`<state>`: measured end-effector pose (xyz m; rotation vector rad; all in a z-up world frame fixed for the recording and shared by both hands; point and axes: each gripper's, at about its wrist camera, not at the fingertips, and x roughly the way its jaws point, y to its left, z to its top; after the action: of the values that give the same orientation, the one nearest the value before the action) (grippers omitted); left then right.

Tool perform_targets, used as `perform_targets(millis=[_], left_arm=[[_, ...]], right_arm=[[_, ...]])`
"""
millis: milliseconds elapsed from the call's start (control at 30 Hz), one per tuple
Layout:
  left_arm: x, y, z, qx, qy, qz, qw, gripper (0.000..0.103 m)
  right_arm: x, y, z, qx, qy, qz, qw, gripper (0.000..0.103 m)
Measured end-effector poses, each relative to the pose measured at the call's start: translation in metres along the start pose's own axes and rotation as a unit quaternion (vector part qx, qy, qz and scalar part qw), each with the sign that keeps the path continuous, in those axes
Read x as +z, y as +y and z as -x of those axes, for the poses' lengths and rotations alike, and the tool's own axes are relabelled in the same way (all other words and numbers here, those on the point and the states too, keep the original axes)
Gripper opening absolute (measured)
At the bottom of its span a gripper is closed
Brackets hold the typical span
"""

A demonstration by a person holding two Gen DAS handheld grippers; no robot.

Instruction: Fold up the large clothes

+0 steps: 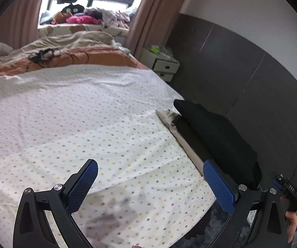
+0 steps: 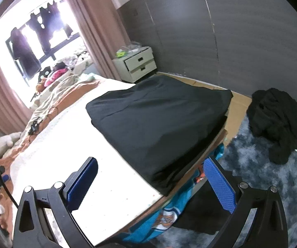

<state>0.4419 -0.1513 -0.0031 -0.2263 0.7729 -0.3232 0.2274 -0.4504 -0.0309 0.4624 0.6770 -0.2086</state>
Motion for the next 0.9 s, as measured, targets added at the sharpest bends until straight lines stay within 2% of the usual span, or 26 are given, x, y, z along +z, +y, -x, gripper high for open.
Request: perform_targets(millis=[367,533,900], left_arm=[[-0.034,0.009,0.083,0.019,-0.057,-0.013,0.9981,0.102],[-0.059,0.012,0.117,0.040,-0.075,-0.023,0.9961,0.102],[-0.119,0.027,0.186,0.075,-0.121,-0.011,0.9898,0.102]], right_arm=[[-0.029,0.042,0.038,0.025,-0.012,0.034,0.999,0.103],[-0.047,0.060,0.059,0.041,-0.021,0.053,0.998,0.103],[-0.093,0.089,0.101,0.076,-0.027,0.087,0.993,0.103]])
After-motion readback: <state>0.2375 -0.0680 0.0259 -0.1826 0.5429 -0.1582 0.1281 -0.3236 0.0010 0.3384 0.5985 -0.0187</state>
